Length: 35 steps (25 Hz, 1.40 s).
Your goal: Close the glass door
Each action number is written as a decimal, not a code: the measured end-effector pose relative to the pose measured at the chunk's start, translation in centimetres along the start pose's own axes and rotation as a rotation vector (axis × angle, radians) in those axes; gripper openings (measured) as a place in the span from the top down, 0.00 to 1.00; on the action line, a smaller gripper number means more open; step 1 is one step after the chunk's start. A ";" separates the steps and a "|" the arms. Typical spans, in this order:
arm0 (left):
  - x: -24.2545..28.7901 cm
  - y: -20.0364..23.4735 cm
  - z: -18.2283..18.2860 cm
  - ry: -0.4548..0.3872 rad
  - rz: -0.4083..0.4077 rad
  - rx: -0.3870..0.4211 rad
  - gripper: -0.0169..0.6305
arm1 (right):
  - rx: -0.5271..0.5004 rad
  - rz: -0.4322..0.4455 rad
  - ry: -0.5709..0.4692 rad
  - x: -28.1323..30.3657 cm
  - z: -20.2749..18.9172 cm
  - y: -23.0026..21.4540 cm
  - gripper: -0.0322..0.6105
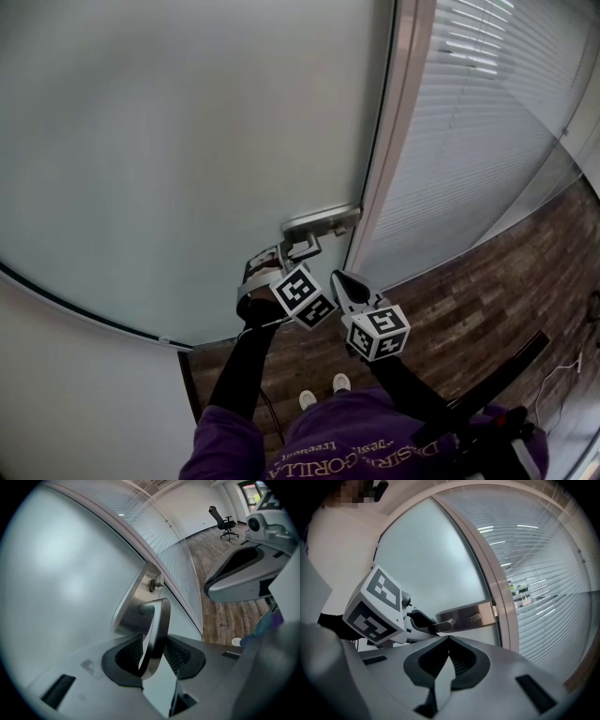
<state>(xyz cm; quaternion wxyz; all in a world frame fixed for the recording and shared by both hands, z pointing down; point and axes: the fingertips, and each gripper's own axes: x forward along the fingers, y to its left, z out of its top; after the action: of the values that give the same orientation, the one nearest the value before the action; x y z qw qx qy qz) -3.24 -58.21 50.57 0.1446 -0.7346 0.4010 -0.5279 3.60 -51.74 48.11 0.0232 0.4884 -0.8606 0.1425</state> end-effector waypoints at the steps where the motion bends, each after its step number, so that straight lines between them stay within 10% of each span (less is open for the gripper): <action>1: 0.0 0.0 0.0 0.003 -0.007 -0.006 0.78 | -0.002 0.000 0.000 0.0 0.0 0.0 0.95; 19: 1.0 0.5 -0.3 -0.015 -0.053 -0.113 0.77 | -0.010 0.000 0.003 1.0 0.3 -0.4 0.95; 35: 0.5 0.8 0.0 -0.039 0.012 0.027 0.77 | -0.008 -0.003 -0.010 0.0 0.6 -0.5 0.95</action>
<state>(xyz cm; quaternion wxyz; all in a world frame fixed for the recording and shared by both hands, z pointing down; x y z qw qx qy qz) -3.58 -59.06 50.38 0.1654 -0.7404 0.3955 -0.5178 4.10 -52.18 47.62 0.0211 0.4902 -0.8606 0.1365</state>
